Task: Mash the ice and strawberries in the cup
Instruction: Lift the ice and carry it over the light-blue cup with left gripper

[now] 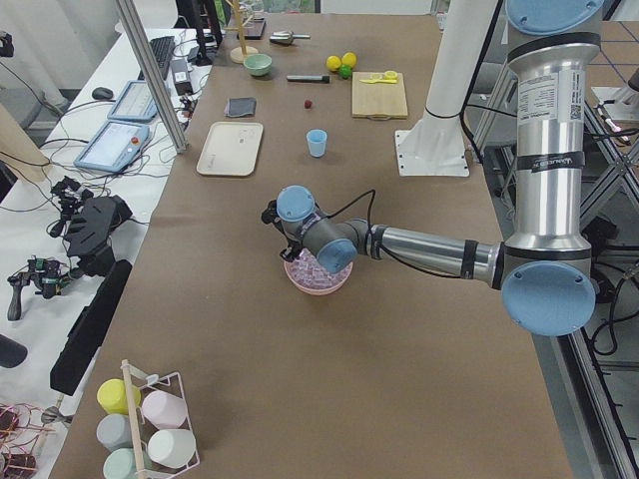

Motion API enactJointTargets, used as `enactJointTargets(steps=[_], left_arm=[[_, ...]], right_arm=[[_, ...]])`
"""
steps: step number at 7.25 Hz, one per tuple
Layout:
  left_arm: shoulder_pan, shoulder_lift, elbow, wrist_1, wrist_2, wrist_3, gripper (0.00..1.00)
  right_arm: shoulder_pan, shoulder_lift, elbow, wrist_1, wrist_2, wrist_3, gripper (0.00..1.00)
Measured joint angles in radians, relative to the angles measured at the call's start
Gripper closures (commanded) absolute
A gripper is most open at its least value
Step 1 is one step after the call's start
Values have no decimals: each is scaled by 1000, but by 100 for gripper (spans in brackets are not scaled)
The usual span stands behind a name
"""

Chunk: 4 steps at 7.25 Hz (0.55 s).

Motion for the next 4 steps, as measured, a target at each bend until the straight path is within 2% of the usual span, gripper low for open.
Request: enactJointTargets(steps=[2,4], left_arm=[[-11,-89,4,2,-64,-62,100],[5,-218,32,2,-85,-166,100]], right_arm=[[-1,-1,-8,0,3,1,0],[-2,0,-16,0,18,1,0]])
